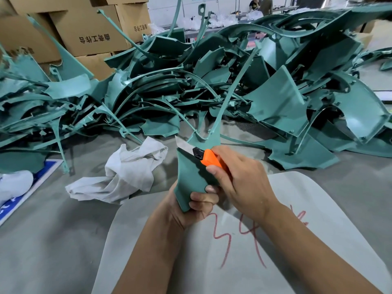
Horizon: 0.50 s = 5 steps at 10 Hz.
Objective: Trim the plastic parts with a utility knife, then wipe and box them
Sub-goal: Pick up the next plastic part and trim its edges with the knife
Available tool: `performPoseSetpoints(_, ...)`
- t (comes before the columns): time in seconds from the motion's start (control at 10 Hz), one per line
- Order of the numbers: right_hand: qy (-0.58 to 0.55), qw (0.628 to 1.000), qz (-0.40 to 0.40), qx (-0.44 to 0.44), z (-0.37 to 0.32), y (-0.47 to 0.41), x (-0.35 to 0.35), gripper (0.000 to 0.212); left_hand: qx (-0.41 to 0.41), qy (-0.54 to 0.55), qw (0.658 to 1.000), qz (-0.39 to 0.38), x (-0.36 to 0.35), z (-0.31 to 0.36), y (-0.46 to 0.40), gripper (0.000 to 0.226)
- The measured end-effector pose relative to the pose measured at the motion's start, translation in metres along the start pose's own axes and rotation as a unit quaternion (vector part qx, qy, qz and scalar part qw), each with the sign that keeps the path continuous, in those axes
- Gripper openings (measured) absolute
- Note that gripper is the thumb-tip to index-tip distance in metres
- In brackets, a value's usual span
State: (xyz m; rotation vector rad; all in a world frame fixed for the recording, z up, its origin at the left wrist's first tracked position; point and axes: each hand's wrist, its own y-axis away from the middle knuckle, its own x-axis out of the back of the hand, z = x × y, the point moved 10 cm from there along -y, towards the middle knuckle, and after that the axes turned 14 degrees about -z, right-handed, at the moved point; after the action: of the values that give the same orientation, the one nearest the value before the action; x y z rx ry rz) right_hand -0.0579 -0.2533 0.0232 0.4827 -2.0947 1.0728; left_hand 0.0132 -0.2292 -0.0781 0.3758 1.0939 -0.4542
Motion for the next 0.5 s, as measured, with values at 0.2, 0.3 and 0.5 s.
performPoseSetpoints(0.2, 0.047, 0.997, 0.043, -0.039, 0.01, 0.002, 0.011, 0.039, 0.01, 0.064, 0.997, -0.03, -0.005, -0.004, 0.001, 0.046)
performPoseSetpoints(0.3, 0.029, 0.998, 0.039, -0.044, 0.008, 0.003, 0.007, 0.039, -0.012, 0.032, 0.999, -0.034, -0.003, 0.001, 0.001, 0.049)
performPoseSetpoints(0.5, -0.135, 0.991, 0.016, -0.01, 0.002, 0.005, -0.006, 0.038, -0.125, -0.066, 0.988, -0.064, -0.007, 0.014, -0.009, 0.043)
